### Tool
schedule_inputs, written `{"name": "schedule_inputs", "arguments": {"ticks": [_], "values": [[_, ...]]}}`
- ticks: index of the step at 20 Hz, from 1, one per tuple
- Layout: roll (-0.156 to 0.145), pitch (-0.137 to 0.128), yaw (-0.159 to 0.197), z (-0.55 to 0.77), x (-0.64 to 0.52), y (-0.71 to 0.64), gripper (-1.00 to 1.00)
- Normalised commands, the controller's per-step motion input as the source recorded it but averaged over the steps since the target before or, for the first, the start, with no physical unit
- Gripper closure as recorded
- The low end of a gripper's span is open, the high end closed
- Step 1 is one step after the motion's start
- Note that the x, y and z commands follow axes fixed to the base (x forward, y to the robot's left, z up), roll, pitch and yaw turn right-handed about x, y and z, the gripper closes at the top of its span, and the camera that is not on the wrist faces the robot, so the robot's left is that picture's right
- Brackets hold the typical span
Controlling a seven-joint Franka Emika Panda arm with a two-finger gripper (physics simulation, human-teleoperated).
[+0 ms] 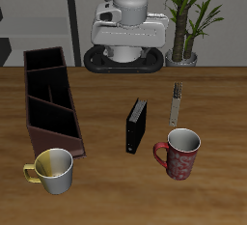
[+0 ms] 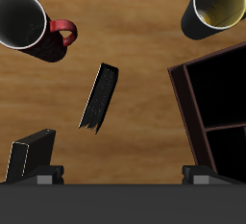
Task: Place the red mug into the right desk caddy's right compartment and place the yellow book into the right desk caddy's back compartment
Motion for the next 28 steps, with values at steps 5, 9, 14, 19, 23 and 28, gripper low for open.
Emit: {"name": "schedule_inputs", "arguments": {"ticks": [5,9,14,19,23,28], "values": [[0.007,-0.026,0.000,0.05,0.36,0.46,-1.00],[0.017,-0.011,-0.010,-0.03,0.30,0.39,-1.00],[0.010,-0.009,-0.032,-0.10,0.40,0.53,-1.00],[0.006,-0.004,-0.004,-0.16,0.33,0.51,-1.00],[-0.034,-0.041,-0.014,-0.13,0.32,0.36,-1.00],[-0.005,-0.032,0.010,-0.12,0.20,0.23,-1.00]]}}
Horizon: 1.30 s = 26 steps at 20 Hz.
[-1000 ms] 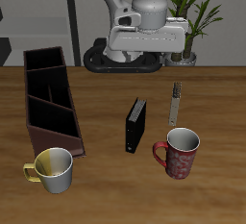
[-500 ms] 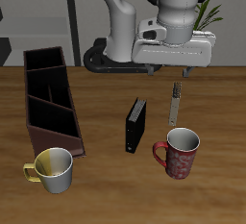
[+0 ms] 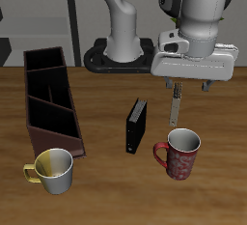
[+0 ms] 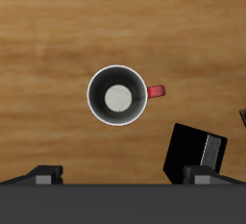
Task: Place the red mug into the right desk caddy's right compartment and place the yellow book into the right desk caddy's back compartment
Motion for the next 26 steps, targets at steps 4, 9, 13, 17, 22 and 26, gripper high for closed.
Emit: {"name": "schedule_inputs", "arguments": {"ticks": [4,9,13,17,22,26], "values": [[-0.030,0.000,-0.012,-0.17,0.27,0.14,-1.00],[-0.025,-0.017,-0.085,-0.12,0.24,0.11,-1.00],[0.000,-0.004,-0.070,-0.08,0.11,0.07,-1.00],[-0.016,-0.010,-0.084,-0.08,0.14,0.12,-1.00],[-0.014,-0.005,-0.048,-0.17,0.15,0.07,-1.00],[-0.024,0.005,-0.052,-0.24,0.26,0.01,-1.00]]}}
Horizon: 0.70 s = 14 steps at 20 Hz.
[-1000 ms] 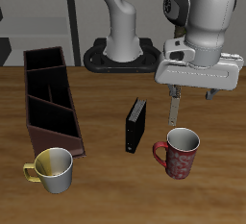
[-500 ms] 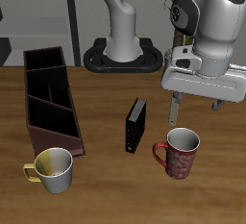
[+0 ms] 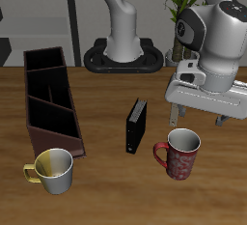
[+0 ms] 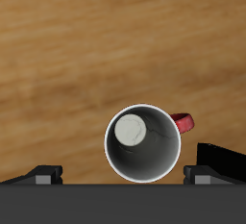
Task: Place the red mug into the right desk caddy's right compartment and place the yellow book into the right desk caddy's back compartment
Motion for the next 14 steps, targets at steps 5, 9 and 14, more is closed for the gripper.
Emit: {"name": "schedule_inputs", "arguments": {"ticks": [5,9,14], "values": [[-0.028,0.022,-0.045,-0.25,0.20,0.06,-1.00],[-0.006,0.020,-0.036,-0.16,0.07,0.10,-1.00],[0.015,0.007,-0.044,-0.16,0.02,0.11,-1.00]]}}
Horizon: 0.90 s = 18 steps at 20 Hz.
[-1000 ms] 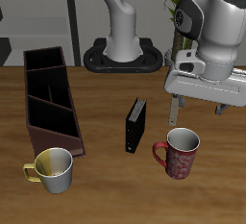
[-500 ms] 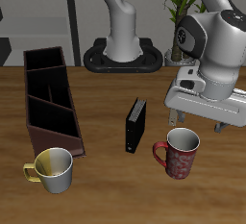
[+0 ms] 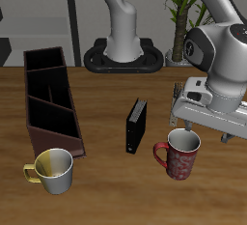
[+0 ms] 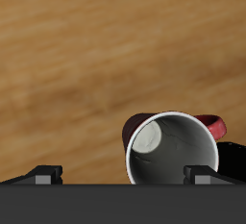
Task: Place the red mug into the right desk caddy's right compartment and place the yellow book into the right desk caddy's back compartment
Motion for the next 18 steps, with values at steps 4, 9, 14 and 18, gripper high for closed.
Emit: {"name": "schedule_inputs", "arguments": {"ticks": [4,9,14,18], "values": [[0.006,0.016,-0.059,-0.17,0.11,-0.05,-1.00],[-0.006,0.030,-0.059,-0.21,0.11,-0.06,-1.00],[0.002,0.041,-0.082,-0.23,0.07,-0.04,-1.00],[0.021,0.050,-0.195,-0.24,0.01,-0.17,-1.00]]}}
